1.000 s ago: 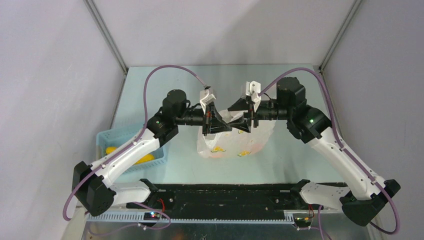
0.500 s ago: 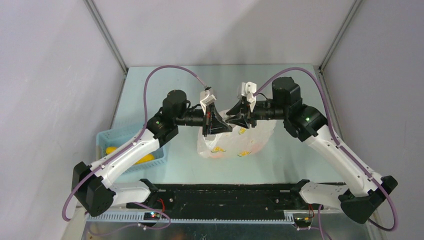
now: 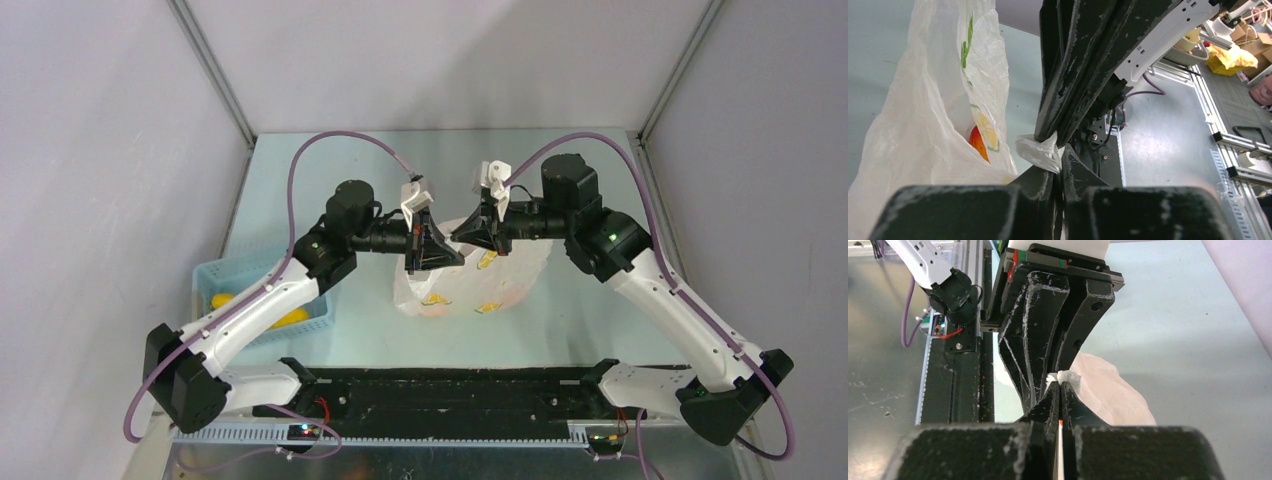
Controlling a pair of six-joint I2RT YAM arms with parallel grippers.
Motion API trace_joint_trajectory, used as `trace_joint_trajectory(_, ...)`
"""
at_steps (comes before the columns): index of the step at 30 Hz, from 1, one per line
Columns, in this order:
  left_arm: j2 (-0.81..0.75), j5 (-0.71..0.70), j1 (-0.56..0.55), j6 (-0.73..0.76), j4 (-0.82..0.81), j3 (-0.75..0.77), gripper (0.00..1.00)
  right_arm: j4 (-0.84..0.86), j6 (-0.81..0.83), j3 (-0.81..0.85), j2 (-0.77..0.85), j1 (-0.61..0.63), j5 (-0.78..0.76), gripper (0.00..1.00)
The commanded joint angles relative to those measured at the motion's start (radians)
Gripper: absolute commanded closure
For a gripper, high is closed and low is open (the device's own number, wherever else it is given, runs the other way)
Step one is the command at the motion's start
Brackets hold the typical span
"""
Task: Place the fake fruits into the plastic bag and tie a complex knot
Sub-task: Adjust the plastic bag at the center of the board.
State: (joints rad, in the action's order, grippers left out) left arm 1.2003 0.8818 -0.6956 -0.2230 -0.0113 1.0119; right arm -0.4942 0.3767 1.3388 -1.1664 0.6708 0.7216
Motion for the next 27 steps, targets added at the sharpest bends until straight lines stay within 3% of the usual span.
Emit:
trace_joint_trajectory(1,-0.037,-0.023,-0.005,0.048,0.019,0.052,0.85,0.081,-0.100,0.006,0.039,-0.015,-0.022,1.00)
trace_joint_trajectory(4,-0.038,-0.030,-0.005,0.051,0.043,0.056,0.69,0.139,-0.202,0.005,0.059,-0.041,-0.016,1.00)
trace_joint_trajectory(10,-0.048,-0.043,-0.005,0.061,0.071,0.054,0.56,0.224,-0.395,0.007,0.074,-0.130,0.053,1.00)
trace_joint_trajectory(12,-0.059,-0.057,-0.005,0.075,0.082,0.061,0.46,0.238,-0.439,0.006,0.070,-0.145,0.077,1.00)
trace_joint_trajectory(15,-0.084,-0.102,-0.004,0.121,0.127,0.108,0.21,0.254,-0.498,0.006,0.065,-0.162,0.116,1.00)
trace_joint_trajectory(18,-0.096,-0.176,-0.004,0.168,0.159,0.156,0.04,0.274,-0.528,0.006,0.065,-0.175,0.144,1.00)
trace_joint_trajectory(27,-0.043,-0.257,-0.004,0.146,0.024,0.232,0.01,0.285,-0.561,0.007,0.069,-0.182,0.165,1.00)
